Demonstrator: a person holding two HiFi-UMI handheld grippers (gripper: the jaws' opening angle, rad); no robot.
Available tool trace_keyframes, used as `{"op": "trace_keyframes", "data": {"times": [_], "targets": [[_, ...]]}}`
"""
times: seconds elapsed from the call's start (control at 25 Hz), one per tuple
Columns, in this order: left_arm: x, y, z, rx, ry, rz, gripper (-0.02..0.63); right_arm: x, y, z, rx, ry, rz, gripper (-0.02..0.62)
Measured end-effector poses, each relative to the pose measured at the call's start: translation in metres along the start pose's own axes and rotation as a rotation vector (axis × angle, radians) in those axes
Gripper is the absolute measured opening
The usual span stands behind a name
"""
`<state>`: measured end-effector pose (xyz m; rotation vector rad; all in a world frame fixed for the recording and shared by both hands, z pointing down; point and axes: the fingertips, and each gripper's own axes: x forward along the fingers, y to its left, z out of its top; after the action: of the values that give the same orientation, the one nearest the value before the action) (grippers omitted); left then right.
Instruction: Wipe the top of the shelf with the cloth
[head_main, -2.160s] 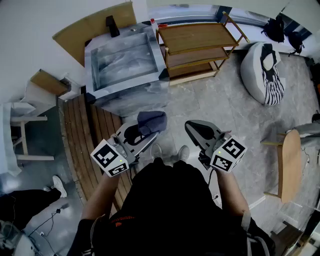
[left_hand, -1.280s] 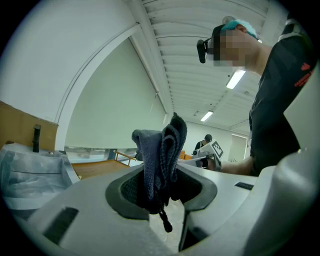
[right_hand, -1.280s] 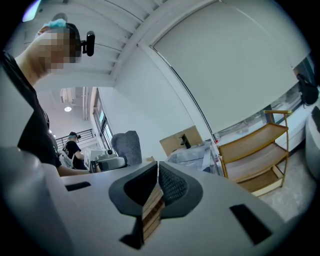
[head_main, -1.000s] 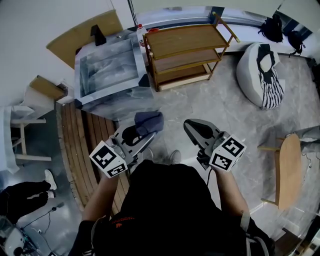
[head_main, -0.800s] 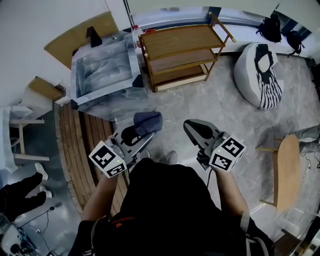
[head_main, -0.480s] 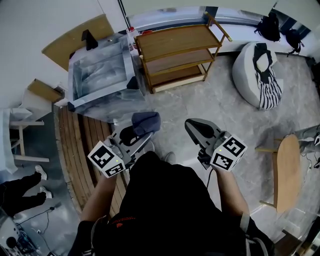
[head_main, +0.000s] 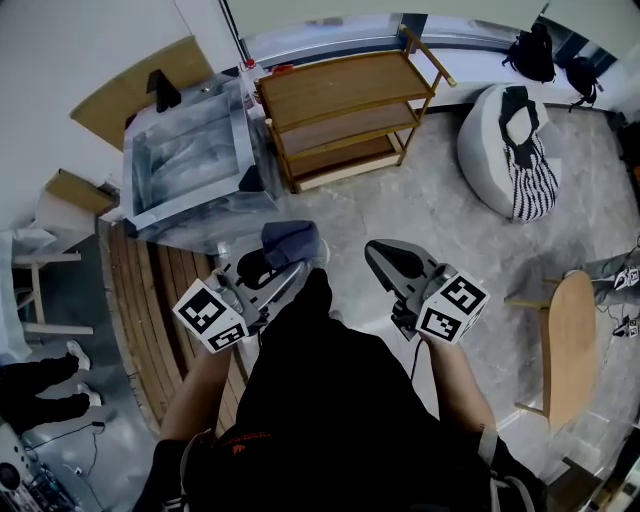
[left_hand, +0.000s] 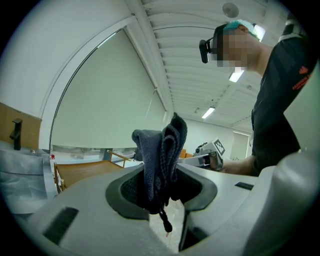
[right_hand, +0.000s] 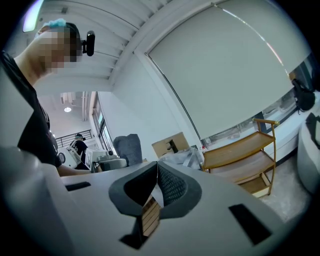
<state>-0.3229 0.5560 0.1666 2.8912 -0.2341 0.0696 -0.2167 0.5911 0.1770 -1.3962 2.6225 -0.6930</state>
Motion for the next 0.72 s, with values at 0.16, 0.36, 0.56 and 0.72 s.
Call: {"op": "trace_keyframes", "data": {"times": [0.16, 0.36, 0.56, 0.72], "targets": [[0.020, 0.017, -0.002, 0.000, -0.003, -0.018, 0.144, 0.004, -0.023, 0.006, -0.004, 0.000, -0.018, 0.006], [0.044, 0.047, -0.004, -0.023, -0.010, -0.019, 0.144, 0.019, -0.057, 0.009, 0.013, 0.025, -0.030, 0.006], [0.067, 0.095, 0.000, -0.048, -0.005, -0.006, 0.144, 0.054, -0.096, 0.024, 0.026, 0.050, -0.019, 0.006], [0.087, 0.142, 0.006, -0.066, 0.000, 0.011, 0.144, 0.087, -0.134, 0.037, 0.047, 0.067, -0.014, 0.006]]}}
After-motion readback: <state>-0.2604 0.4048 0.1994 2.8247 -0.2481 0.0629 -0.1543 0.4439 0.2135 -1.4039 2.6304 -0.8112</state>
